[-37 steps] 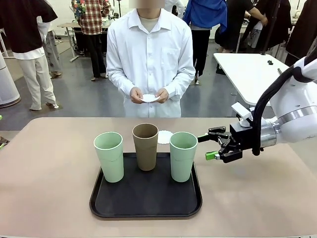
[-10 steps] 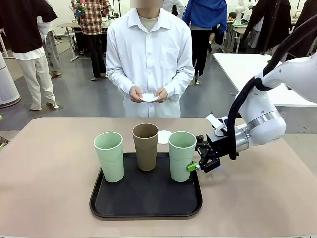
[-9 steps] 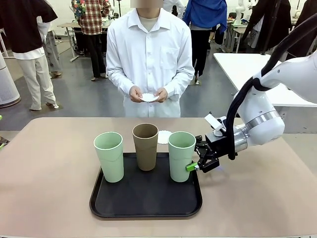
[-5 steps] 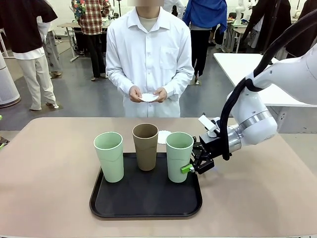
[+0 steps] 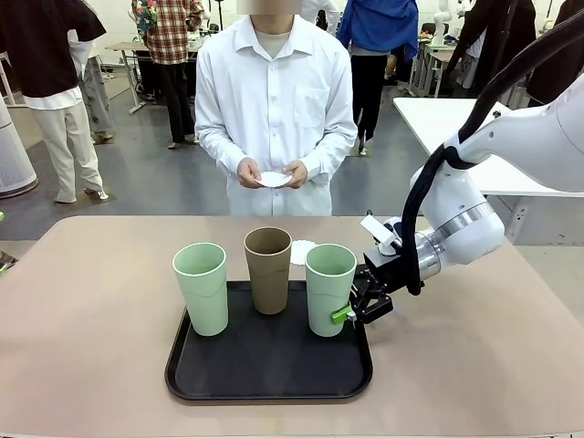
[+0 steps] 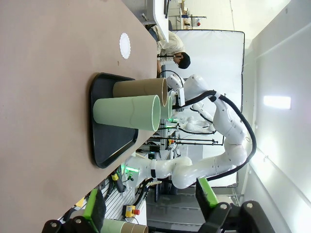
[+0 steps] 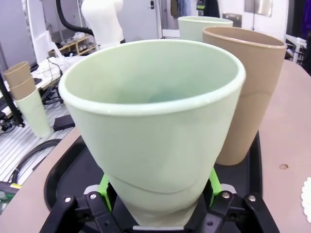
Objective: Place coasters on the table and set cups on them.
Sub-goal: Pick up one Reusable plastic cup and place it on a coaster set by the human.
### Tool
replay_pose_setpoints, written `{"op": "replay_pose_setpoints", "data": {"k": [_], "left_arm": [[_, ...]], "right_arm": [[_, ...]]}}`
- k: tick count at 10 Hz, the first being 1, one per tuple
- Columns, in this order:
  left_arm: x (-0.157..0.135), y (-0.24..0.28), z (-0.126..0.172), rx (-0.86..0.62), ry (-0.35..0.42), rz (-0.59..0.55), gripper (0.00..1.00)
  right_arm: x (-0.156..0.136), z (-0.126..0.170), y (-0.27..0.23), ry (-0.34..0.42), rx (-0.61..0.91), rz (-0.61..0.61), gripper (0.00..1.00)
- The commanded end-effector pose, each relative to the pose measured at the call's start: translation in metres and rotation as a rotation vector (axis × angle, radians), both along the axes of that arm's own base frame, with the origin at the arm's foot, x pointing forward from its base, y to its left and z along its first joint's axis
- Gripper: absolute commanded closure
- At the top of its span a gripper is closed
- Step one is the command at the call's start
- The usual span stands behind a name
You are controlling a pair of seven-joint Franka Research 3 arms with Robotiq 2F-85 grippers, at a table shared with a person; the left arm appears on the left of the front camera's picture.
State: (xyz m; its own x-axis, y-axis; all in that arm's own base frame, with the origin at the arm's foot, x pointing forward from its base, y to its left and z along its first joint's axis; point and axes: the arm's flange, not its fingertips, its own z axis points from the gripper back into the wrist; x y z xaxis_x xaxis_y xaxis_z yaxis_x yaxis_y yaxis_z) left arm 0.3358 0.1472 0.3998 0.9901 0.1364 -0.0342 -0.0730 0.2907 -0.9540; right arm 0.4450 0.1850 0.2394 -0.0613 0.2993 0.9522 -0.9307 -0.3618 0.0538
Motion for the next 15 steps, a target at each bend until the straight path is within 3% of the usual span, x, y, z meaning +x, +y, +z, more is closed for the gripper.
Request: {"op": "replay_pose_setpoints", "data": {"k": [1, 3, 4, 5, 6, 9, 12, 15], "left_arm": [[-0.001, 0.001, 0.002, -0.013, -0.007, 0.005, 0.0], [-0.001, 0.001, 0.002, -0.013, -0.007, 0.005, 0.0], [-0.001, 0.001, 0.002, -0.013, -0.007, 0.005, 0.0], [-0.001, 0.001, 0.002, -0.013, -0.007, 0.005, 0.0], [-0.001, 0.001, 0.002, -0.013, -0.007, 0.005, 0.0], [-0.001, 0.001, 0.002, -0.013, -0.007, 0.005, 0.0], [-0.001, 0.001, 0.002, -0.013, -0.007, 0.005, 0.0], [-0.001, 0.001, 0.002, -0.013, -0.007, 0.005, 0.0]], "right_arm": [[0.003, -0.004, 0.004, -0.026, -0.005, 0.051, 1.0], [0.003, -0.001, 0.001, -0.027, 0.007, 0.035, 1.0], [0.002, 0.001, -0.001, -0.027, 0.014, 0.027, 0.76], [0.002, 0.003, -0.002, -0.022, 0.016, 0.009, 0.76], [0.0, 0.008, -0.005, -0.008, 0.025, -0.01, 1.0], [-0.013, 0.054, -0.025, 0.016, 0.047, -0.115, 1.0], [-0.028, 0.129, -0.041, 0.017, 0.011, -0.184, 1.0], [-0.05, 0.2, -0.036, -0.052, -0.001, -0.207, 1.0]]}}
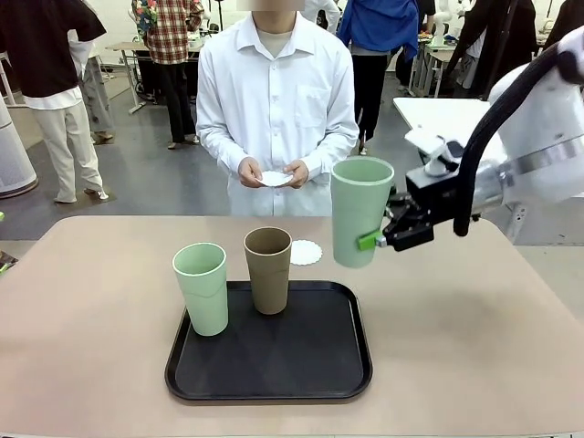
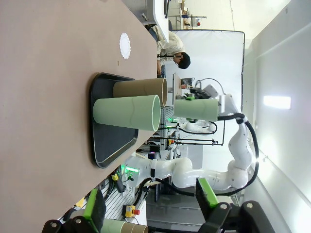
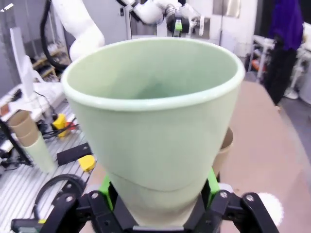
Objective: Place coasters on the table and set cups on them.
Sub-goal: Pick up one Reusable plastic cup and place it on a coaster set by the human.
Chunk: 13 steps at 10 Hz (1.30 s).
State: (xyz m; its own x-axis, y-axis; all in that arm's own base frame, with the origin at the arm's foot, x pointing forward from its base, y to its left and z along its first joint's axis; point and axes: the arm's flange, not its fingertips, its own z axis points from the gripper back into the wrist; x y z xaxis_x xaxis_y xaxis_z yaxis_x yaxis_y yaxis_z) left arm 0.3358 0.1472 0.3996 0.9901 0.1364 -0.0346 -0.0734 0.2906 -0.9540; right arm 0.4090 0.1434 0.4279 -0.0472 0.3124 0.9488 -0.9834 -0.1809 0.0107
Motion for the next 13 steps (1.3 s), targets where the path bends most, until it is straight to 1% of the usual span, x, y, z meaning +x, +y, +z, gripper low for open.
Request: {"op": "replay_pose_setpoints", "data": {"k": [1, 2, 3, 4, 9, 10, 12, 13], "left_arm": [[-0.001, 0.001, 0.002, -0.013, -0.008, 0.005, 0.0], [-0.001, 0.001, 0.002, -0.013, -0.008, 0.005, 0.0], [-0.001, 0.001, 0.002, -0.013, -0.008, 0.005, 0.0], [-0.001, 0.001, 0.002, -0.013, -0.008, 0.005, 0.0], [-0.001, 0.001, 0.002, -0.013, -0.008, 0.005, 0.0], [-0.001, 0.001, 0.002, -0.013, -0.008, 0.005, 0.0], [-0.001, 0.001, 0.002, -0.013, -0.008, 0.005, 0.0], [-0.001, 0.001, 0.002, -0.013, -0.008, 0.005, 0.0]], "right_arm": [[-0.023, 0.032, 0.007, -0.04, -0.001, -0.03, 1.0], [-0.025, 0.041, 0.008, -0.052, -0.002, -0.043, 1.0], [-0.024, 0.041, 0.007, -0.052, -0.016, -0.055, 1.0], [-0.016, 0.043, 0.004, -0.056, -0.008, -0.008, 1.0], [-0.016, 0.043, 0.004, -0.056, -0.008, -0.008, 1.0], [-0.018, 0.042, 0.004, -0.048, -0.017, -0.014, 0.19], [0.057, 0.029, 0.005, 0.025, 0.023, -0.066, 0.19], [0.091, 0.02, 0.011, 0.04, 0.023, -0.091, 0.19]]}}
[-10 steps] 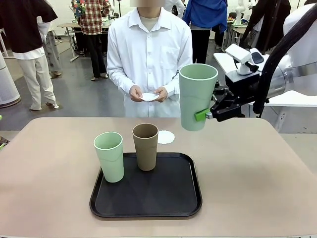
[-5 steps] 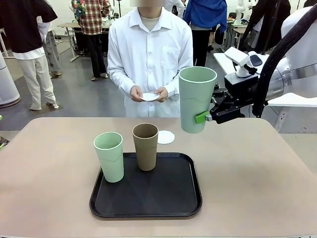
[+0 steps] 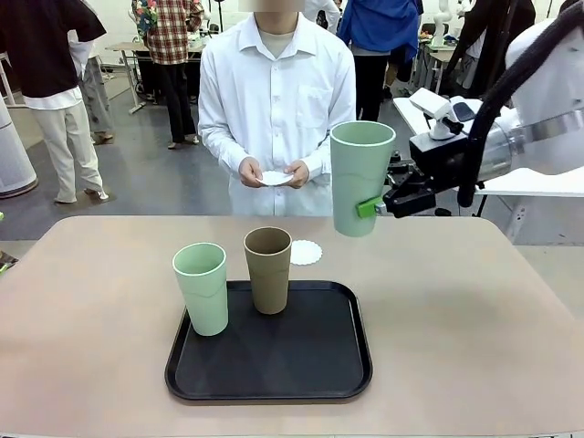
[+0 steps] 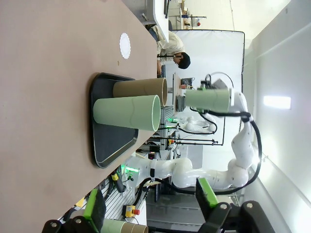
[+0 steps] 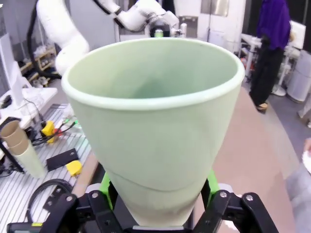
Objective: Place coasters on the table and set cups on them.
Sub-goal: Pick up one Reusable plastic cup and place it on a coaster set by the human.
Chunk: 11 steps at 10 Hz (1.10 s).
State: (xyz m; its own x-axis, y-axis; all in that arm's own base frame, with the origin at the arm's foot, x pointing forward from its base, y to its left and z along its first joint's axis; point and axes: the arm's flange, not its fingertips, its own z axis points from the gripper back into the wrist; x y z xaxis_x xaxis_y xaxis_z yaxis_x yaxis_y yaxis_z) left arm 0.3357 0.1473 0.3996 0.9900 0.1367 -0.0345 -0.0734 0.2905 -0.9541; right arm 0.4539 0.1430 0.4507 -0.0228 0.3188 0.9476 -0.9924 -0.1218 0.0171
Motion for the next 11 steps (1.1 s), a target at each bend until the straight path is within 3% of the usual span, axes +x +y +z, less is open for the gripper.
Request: {"op": "replay_pose_setpoints", "data": {"k": [1, 5, 11], "left_arm": [[0.0, 0.001, 0.002, -0.013, -0.008, 0.005, 0.0], [0.0, 0.001, 0.002, -0.013, -0.008, 0.005, 0.0], [0.0, 0.001, 0.002, -0.013, -0.008, 0.005, 0.0]], "right_arm": [[0.072, -0.008, 0.015, 0.052, 0.039, -0.055, 0.19], [0.132, -0.02, 0.039, 0.046, 0.096, -0.044, 0.19], [0.153, -0.041, 0.063, 0.037, 0.04, -0.059, 0.19]]}}
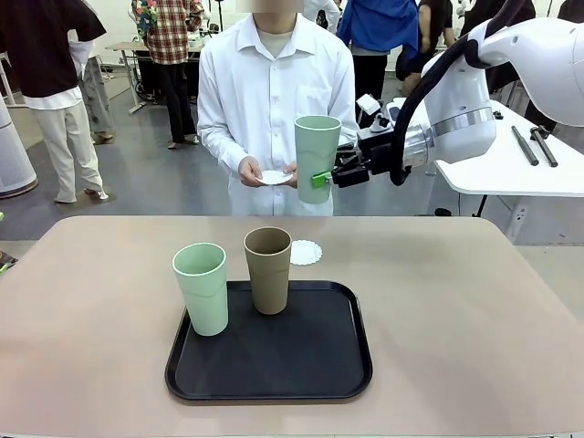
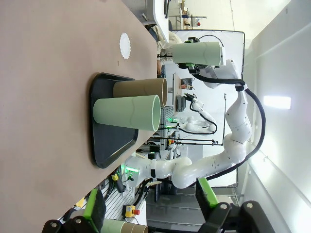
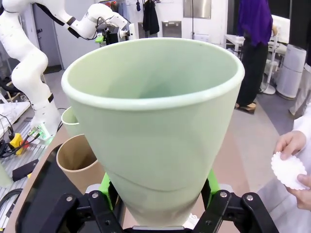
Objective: Place coasters on the table and set cups on them.
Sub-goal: Pick up one Reusable plastic cup and place it on a coaster set by the human.
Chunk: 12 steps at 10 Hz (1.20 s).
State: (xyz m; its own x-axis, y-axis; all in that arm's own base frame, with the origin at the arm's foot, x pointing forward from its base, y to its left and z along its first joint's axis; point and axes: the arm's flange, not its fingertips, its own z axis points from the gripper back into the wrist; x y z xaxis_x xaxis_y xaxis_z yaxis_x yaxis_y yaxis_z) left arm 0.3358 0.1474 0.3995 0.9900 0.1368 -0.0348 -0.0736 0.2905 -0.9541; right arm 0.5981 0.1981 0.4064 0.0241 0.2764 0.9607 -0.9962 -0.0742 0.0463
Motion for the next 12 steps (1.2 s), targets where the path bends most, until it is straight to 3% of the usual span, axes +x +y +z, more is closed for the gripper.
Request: {"op": "replay_pose_setpoints", "data": {"k": [1, 9, 12], "left_arm": [[-0.001, 0.001, 0.002, -0.013, -0.008, 0.005, 0.0], [-0.001, 0.001, 0.002, -0.013, -0.008, 0.005, 0.0], [-0.001, 0.001, 0.002, -0.013, -0.008, 0.005, 0.0]], "right_arm": [[0.007, 0.002, 0.009, 0.004, -0.009, -0.003, 0.19], [0.001, -0.001, -0.001, 0.001, -0.002, -0.002, 0.19], [0.016, -0.03, 0.013, -0.024, 0.004, 0.114, 0.19]]}}
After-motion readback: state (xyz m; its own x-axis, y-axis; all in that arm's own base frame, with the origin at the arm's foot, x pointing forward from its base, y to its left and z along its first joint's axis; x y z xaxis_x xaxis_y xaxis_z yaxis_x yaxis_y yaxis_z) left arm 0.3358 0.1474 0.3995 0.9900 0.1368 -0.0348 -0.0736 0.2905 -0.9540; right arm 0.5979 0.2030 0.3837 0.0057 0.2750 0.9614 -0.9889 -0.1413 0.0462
